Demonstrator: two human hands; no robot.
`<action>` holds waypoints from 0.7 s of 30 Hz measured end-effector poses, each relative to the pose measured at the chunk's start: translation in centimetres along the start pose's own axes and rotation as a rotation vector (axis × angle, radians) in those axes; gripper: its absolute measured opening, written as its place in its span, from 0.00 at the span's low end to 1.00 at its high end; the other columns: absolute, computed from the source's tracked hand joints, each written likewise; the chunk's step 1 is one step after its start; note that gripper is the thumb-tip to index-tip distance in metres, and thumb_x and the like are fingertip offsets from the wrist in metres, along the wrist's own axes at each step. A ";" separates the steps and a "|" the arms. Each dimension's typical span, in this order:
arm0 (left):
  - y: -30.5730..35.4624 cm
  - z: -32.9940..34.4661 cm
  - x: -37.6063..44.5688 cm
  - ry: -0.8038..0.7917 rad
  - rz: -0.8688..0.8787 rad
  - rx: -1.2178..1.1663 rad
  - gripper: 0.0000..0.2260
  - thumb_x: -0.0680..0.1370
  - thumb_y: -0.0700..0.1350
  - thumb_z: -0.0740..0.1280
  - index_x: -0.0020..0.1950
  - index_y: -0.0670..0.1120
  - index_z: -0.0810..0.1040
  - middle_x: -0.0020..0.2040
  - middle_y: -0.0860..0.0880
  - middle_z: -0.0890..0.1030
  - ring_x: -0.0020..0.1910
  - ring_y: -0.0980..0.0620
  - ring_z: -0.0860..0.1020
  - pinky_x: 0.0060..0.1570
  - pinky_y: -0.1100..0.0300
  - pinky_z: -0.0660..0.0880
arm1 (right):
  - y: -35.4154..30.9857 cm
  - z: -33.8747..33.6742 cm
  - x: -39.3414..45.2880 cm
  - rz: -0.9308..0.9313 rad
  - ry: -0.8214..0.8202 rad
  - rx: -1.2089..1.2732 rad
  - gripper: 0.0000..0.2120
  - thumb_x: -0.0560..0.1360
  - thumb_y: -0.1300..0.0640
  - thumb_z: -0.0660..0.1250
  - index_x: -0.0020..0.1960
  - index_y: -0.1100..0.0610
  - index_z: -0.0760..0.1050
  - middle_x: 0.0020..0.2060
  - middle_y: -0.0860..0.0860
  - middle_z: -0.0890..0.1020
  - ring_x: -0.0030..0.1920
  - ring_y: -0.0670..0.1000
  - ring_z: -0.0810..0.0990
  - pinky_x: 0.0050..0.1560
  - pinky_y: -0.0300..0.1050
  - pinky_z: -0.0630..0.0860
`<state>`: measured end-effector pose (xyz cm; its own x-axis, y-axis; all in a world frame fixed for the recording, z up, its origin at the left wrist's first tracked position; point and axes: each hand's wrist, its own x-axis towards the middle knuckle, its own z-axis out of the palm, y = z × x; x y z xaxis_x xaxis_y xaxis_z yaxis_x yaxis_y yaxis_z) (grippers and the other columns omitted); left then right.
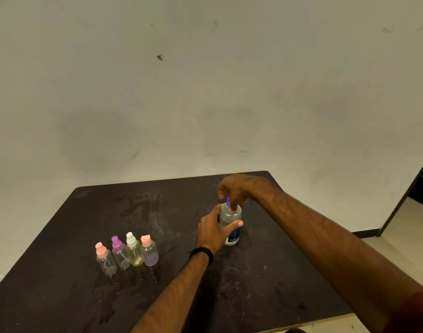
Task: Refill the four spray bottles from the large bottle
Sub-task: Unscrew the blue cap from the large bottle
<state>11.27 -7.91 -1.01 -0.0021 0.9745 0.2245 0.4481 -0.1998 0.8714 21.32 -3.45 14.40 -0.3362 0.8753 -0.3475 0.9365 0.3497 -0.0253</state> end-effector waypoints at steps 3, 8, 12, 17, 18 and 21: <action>-0.1 0.1 0.0 -0.004 0.002 -0.006 0.30 0.70 0.57 0.78 0.68 0.50 0.75 0.61 0.52 0.82 0.60 0.53 0.80 0.62 0.52 0.79 | -0.4 -0.1 -0.4 0.047 0.067 -0.046 0.22 0.71 0.46 0.75 0.57 0.59 0.75 0.49 0.53 0.80 0.44 0.53 0.81 0.53 0.49 0.81; -0.1 0.1 0.0 -0.009 -0.011 0.005 0.30 0.69 0.58 0.78 0.67 0.50 0.76 0.60 0.52 0.83 0.59 0.53 0.81 0.59 0.53 0.80 | 0.0 1.3 0.3 0.099 0.147 -0.079 0.18 0.77 0.45 0.68 0.43 0.61 0.77 0.33 0.54 0.79 0.37 0.51 0.81 0.51 0.46 0.81; -0.1 -0.2 -0.1 -0.007 0.001 0.017 0.29 0.69 0.59 0.78 0.66 0.51 0.75 0.60 0.53 0.82 0.56 0.56 0.80 0.58 0.58 0.80 | 0.5 0.6 0.6 0.001 0.028 0.086 0.19 0.72 0.57 0.74 0.61 0.56 0.76 0.55 0.53 0.80 0.49 0.53 0.82 0.50 0.46 0.81; -0.4 -0.1 0.0 -0.021 -0.013 0.013 0.29 0.69 0.59 0.78 0.66 0.50 0.76 0.59 0.52 0.83 0.57 0.54 0.81 0.58 0.56 0.80 | 0.6 1.5 0.4 0.107 0.149 0.007 0.23 0.74 0.38 0.67 0.45 0.60 0.79 0.35 0.53 0.82 0.32 0.49 0.81 0.46 0.46 0.82; -0.4 -0.1 0.1 -0.022 -0.018 0.017 0.29 0.69 0.60 0.78 0.65 0.50 0.76 0.59 0.52 0.83 0.57 0.54 0.82 0.57 0.55 0.81 | 0.6 1.9 0.6 0.109 0.169 0.019 0.23 0.75 0.38 0.66 0.41 0.59 0.79 0.33 0.53 0.82 0.31 0.49 0.81 0.46 0.46 0.82; -0.4 -0.1 0.2 -0.024 -0.016 0.008 0.28 0.68 0.59 0.78 0.64 0.51 0.76 0.58 0.53 0.83 0.56 0.55 0.82 0.57 0.56 0.81 | 0.7 2.1 0.8 0.073 0.192 0.071 0.16 0.76 0.46 0.69 0.47 0.61 0.81 0.39 0.55 0.84 0.38 0.51 0.82 0.46 0.45 0.81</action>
<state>10.97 -7.66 -1.28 0.0122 0.9797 0.1999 0.4553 -0.1834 0.8712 21.90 -3.18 12.17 -0.2736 0.9474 -0.1658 0.9615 0.2646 -0.0748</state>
